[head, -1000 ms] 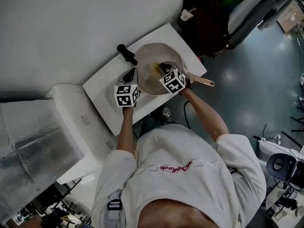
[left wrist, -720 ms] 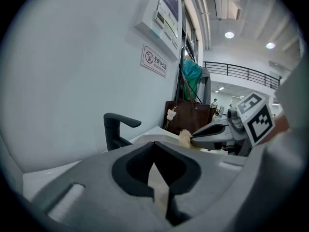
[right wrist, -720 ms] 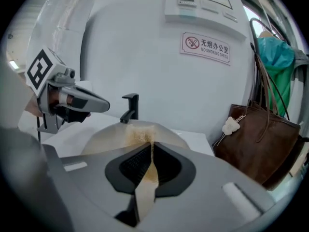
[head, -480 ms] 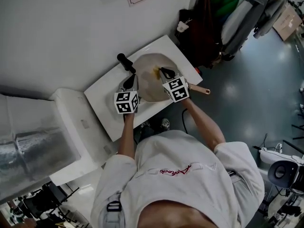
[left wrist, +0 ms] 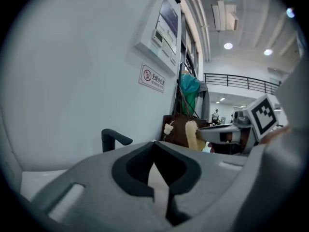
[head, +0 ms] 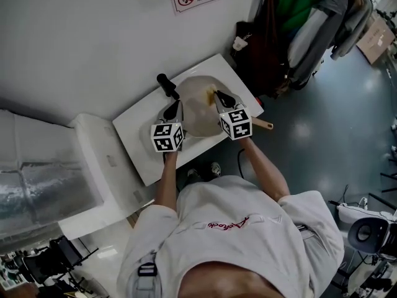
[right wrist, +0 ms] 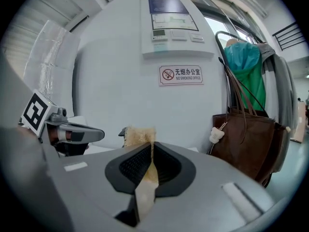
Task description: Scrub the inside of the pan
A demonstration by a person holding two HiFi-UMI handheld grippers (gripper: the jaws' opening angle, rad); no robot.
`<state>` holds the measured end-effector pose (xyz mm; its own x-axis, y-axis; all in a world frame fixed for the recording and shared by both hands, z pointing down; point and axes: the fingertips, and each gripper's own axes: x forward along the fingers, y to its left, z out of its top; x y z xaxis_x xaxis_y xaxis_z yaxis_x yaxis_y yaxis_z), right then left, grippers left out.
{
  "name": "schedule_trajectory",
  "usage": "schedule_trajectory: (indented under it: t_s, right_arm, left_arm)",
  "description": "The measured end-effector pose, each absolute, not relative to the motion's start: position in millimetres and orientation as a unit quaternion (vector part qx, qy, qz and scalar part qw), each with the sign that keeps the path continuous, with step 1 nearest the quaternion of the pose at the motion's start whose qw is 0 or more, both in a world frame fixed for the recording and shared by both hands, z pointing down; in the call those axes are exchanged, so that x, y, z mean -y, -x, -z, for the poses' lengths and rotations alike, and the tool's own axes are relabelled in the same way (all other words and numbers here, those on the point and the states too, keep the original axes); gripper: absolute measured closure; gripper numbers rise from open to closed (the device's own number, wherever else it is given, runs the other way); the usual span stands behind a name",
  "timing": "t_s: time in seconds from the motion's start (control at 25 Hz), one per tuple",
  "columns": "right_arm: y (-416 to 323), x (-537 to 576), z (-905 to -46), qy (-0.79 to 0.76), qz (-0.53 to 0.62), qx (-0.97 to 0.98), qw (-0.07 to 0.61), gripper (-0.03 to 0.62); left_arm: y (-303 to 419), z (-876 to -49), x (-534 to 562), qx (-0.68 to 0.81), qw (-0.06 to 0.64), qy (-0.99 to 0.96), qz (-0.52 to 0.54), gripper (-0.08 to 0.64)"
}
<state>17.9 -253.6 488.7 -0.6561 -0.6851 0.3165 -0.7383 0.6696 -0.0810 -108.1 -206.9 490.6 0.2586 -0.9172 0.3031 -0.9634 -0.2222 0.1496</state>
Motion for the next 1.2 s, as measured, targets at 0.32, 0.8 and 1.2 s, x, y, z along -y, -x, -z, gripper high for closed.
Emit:
schedule_trajectory:
  t_s: [0.32,0.8,1.2]
  right_arm:
    - [-23.1,254.1,-465.2,-0.409,-0.063,0.901,0.129,0.569]
    - [-20.1,254.3,-440.8,-0.442,-0.06,0.888,0.108,0.569]
    - [-15.6,255.6,-434.9,-0.457,-0.061,0.882,0.104,0.569]
  left_arm:
    - [120.2,-464.0,207.3,0.608,0.124,-0.78,-0.078,0.56]
    - [152.9,-445.0,210.2,0.61,0.115,-0.781,-0.065,0.56]
    - [160.8,-433.9,212.0,0.607,0.106,-0.786,-0.06,0.56]
